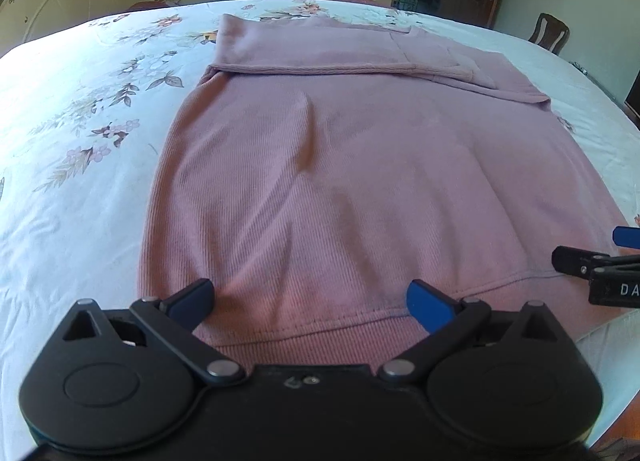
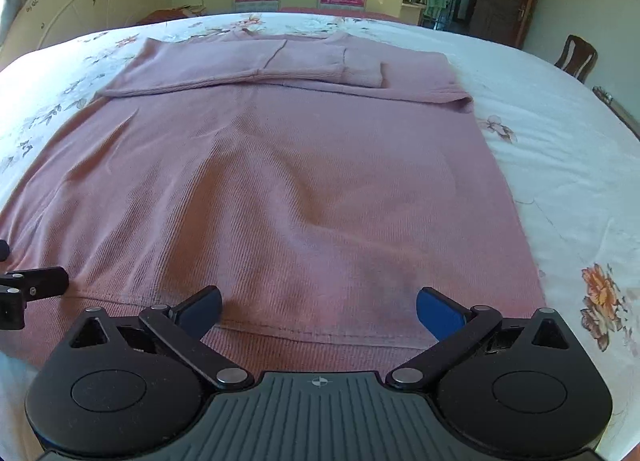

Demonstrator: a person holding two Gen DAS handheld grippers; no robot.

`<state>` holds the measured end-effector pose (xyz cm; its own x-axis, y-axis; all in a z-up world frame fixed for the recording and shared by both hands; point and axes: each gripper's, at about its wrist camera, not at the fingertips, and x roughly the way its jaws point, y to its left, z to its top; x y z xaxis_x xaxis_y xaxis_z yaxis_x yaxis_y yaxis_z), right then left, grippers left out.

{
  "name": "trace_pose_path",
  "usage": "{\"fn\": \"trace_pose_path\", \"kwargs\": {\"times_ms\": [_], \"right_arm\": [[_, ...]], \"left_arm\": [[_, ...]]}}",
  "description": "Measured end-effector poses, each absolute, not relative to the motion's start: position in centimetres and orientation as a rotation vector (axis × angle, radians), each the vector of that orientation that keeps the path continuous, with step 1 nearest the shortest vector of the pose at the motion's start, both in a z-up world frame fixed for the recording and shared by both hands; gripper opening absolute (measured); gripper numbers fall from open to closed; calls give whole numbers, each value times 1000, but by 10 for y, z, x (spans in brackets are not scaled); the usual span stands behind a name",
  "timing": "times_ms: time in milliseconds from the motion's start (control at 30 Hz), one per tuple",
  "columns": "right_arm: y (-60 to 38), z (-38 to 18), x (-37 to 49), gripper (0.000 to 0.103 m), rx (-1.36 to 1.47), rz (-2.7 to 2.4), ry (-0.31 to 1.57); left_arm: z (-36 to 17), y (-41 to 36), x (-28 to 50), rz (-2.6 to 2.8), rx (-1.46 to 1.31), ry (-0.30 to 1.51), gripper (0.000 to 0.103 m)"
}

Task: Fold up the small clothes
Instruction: 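Move both open grippers to the ribbed hem of the pink sweatshirt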

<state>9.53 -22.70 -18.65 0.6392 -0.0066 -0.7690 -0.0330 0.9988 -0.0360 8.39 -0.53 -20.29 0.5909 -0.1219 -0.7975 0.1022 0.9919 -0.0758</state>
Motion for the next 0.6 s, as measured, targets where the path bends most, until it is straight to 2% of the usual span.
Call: {"fn": "trace_pose_path", "kwargs": {"times_ms": [233, 300, 367, 500, 600], "right_arm": [[-241, -197, 80, 102, -21, -7, 923], [-245, -192, 75, 102, -25, -25, 916], [-249, -185, 70, 102, -38, -39, 899], [-271, -175, 59, 102, 6, -80, 881], [-288, -173, 53, 102, 28, -117, 884]], "left_arm": [[-206, 9, 75, -133, -23, 912, 102], [-203, 12, 72, -137, -21, 907, 96], [-197, 18, 69, -131, -24, 897, 82], [-191, 35, 63, -105, -44, 891, 82], [-189, 49, 60, -73, -57, 893, 86]]}}
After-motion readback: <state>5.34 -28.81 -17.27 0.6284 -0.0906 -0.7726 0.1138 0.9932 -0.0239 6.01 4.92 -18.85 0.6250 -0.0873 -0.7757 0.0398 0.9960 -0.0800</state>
